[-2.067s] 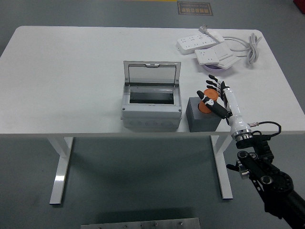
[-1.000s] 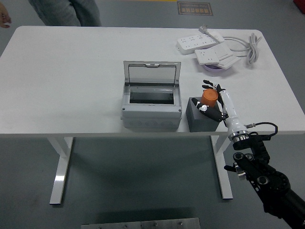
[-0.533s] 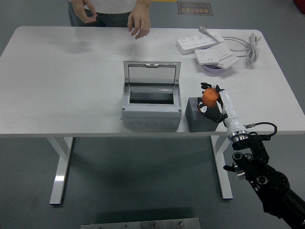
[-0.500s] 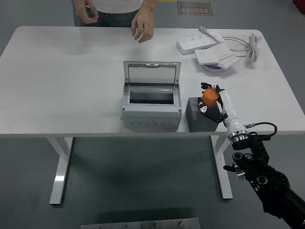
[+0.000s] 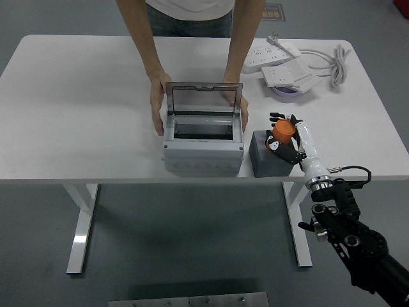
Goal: Fetch the battery,place it into the box,close the lid of the box
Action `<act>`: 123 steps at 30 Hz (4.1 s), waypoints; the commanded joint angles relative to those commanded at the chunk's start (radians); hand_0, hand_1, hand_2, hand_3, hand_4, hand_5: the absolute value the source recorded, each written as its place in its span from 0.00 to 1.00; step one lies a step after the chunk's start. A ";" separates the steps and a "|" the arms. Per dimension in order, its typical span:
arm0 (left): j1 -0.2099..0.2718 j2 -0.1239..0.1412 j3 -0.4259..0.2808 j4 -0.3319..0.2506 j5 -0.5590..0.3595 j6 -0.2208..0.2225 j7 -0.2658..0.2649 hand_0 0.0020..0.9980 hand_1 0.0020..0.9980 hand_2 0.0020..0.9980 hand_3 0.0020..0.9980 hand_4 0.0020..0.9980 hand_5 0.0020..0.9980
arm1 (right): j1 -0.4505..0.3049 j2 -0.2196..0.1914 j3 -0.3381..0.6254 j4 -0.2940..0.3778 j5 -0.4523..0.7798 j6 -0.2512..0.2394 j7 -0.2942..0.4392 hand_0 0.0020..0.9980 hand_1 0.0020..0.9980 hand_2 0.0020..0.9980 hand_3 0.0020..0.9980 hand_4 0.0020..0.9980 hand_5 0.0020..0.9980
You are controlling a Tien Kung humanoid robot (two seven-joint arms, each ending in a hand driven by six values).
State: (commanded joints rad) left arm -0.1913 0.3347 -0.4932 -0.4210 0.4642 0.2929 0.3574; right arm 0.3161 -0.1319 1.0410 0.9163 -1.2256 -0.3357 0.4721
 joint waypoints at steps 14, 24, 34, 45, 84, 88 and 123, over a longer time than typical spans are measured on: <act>-0.002 -0.002 -0.007 0.001 0.021 -0.003 0.006 0.61 0.69 0.57 0.59 0.61 0.02 | 0.008 0.001 -0.006 -0.003 0.085 0.017 -0.005 0.38 0.42 0.51 0.56 0.53 0.00; -0.003 -0.003 -0.016 0.001 0.047 -0.007 0.014 0.61 0.69 0.57 0.59 0.61 0.02 | 0.019 0.003 -0.016 -0.008 0.142 0.036 -0.022 0.34 0.42 0.51 0.56 0.50 0.00; -0.003 -0.004 -0.021 0.001 0.062 -0.011 0.019 0.61 0.69 0.58 0.59 0.61 0.02 | 0.026 0.004 -0.030 -0.004 0.092 0.024 -0.031 0.31 0.42 0.51 0.55 0.47 0.00; -0.003 -0.007 -0.028 0.000 0.080 -0.015 0.025 0.61 0.69 0.58 0.59 0.61 0.02 | 0.033 0.004 -0.036 0.005 0.051 0.017 -0.033 0.31 0.42 0.52 0.55 0.47 0.00; 0.000 -0.011 -0.047 -0.001 0.121 -0.018 0.038 0.62 0.69 0.59 0.59 0.61 0.01 | 0.061 0.006 -0.008 0.061 0.003 0.031 -0.047 0.31 0.43 0.53 0.55 0.43 0.00; 0.001 -0.011 -0.048 -0.002 0.119 -0.017 0.039 0.62 0.69 0.59 0.59 0.61 0.01 | 0.065 0.004 0.004 0.084 -0.007 0.037 -0.058 0.31 0.43 0.53 0.55 0.43 0.00; 0.001 0.002 -0.057 -0.003 0.101 0.000 0.043 0.62 0.69 0.59 0.59 0.61 0.01 | 0.313 -0.114 -0.072 0.231 -0.638 0.152 -0.343 0.17 0.22 0.32 0.37 0.09 0.00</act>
State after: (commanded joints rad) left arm -0.1901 0.3366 -0.5502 -0.4243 0.5647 0.2934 0.4004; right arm 0.6289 -0.2457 0.9687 1.1472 -1.8631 -0.1839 0.1286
